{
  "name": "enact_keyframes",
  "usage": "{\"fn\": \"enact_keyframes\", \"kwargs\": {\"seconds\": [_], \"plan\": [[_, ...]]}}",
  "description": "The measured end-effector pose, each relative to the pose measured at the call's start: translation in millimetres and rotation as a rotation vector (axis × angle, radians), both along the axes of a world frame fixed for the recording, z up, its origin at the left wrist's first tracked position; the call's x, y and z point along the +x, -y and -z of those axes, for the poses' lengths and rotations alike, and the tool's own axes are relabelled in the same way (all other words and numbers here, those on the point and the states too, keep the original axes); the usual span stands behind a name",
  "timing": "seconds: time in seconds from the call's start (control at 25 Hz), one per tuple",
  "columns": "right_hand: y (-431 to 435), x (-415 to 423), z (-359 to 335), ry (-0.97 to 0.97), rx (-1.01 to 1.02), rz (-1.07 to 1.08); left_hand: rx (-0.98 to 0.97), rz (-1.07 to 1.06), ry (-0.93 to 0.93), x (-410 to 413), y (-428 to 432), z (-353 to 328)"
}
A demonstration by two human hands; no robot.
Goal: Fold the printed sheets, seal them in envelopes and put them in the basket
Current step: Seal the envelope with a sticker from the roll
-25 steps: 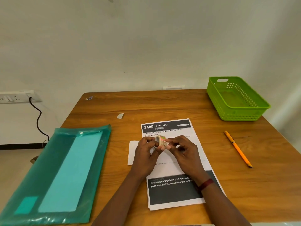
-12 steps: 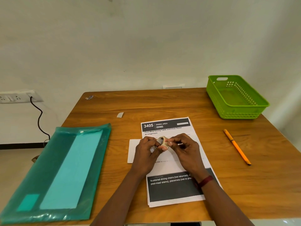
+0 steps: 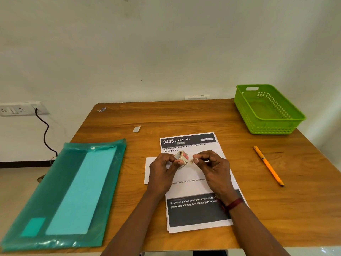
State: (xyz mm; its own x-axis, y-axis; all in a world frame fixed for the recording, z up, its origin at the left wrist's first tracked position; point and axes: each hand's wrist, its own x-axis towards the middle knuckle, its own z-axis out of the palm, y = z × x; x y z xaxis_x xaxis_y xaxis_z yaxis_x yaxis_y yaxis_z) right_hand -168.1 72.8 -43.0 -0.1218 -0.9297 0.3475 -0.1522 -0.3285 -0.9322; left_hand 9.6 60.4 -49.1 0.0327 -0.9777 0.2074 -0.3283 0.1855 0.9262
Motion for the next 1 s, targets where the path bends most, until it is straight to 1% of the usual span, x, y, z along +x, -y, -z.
{"fn": "enact_keyframes", "kwargs": {"seconds": [0.08, 0.16, 0.24, 0.4, 0.52, 0.56, 0.64, 0.88, 1.0], "plan": [[0, 0, -1, 0.054, 0.054, 0.017, 0.001, 0.003, -0.062, 1, 1, 1], [0, 0, 0, 0.069, 0.083, 0.035, 0.005, 0.003, -0.124, 2, 4, -5], [1, 0, 2, 0.077, 0.097, 0.044, -0.024, -0.026, -0.089, 6, 15, -21], [2, 0, 5, 0.097, 0.144, 0.042, -0.122, -0.174, 0.199, 33, 63, -45], [1, 2, 4, -0.012, 0.134, 0.055, -0.034, -0.244, 0.601, 64, 103, -35], [1, 3, 4, -0.060, 0.118, 0.056, -0.012, -0.244, 0.703, 72, 113, -31], [1, 4, 5, -0.128, 0.082, 0.058, 0.000, -0.229, 0.797, 81, 128, -24], [1, 5, 4, -0.236, 0.012, 0.070, -0.052, -0.193, 0.833, 84, 136, -17], [2, 4, 7, -0.267, 0.001, 0.076, -0.045, -0.220, 0.727, 81, 128, -20]]}}
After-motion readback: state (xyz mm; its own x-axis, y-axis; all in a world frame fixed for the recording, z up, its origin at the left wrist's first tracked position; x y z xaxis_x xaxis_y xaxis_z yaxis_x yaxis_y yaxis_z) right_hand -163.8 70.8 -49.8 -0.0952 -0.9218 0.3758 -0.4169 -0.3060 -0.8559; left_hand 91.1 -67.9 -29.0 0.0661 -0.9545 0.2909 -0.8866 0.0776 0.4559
